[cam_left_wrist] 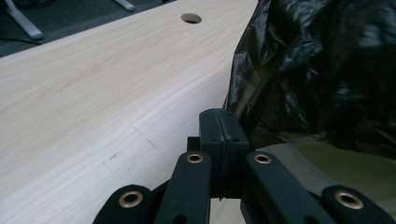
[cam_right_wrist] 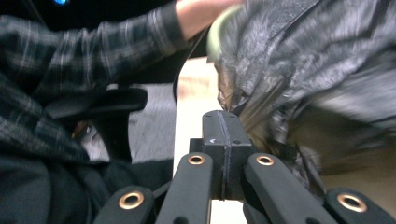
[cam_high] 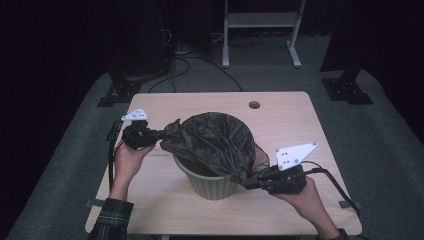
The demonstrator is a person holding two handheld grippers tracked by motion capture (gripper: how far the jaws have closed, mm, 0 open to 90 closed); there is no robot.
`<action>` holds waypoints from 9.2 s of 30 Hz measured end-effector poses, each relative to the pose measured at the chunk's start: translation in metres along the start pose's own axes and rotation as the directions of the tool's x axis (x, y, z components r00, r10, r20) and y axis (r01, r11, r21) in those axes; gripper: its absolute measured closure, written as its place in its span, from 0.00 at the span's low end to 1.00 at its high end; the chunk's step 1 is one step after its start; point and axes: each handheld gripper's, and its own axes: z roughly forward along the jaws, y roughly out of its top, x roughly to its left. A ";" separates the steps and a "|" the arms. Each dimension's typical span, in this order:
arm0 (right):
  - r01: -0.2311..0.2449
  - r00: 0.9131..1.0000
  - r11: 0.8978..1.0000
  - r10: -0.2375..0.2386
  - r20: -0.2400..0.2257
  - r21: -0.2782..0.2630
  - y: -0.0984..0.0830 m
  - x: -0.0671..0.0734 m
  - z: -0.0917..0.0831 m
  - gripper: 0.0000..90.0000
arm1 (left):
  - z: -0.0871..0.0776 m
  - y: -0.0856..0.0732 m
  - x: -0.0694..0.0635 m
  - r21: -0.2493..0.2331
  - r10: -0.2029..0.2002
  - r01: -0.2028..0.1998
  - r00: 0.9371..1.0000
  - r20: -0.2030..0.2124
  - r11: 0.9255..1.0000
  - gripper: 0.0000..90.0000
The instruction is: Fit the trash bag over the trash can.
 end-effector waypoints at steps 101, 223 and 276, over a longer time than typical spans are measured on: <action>0.050 0.952 0.993 -0.016 0.305 -0.104 0.011 0.014 -0.027 0.49 | 0.026 -0.040 0.017 0.119 -0.055 0.057 0.998 -0.022 0.991 1.00; -0.011 0.968 0.886 -0.107 0.227 0.464 0.103 -0.078 0.069 0.04 | 0.022 -0.149 -0.034 0.195 0.201 -0.207 0.978 0.050 0.959 0.00; -0.022 0.982 0.765 -0.103 0.156 0.643 0.128 -0.102 0.183 0.05 | 0.023 -0.148 -0.035 0.193 0.211 -0.221 0.975 0.070 0.956 0.00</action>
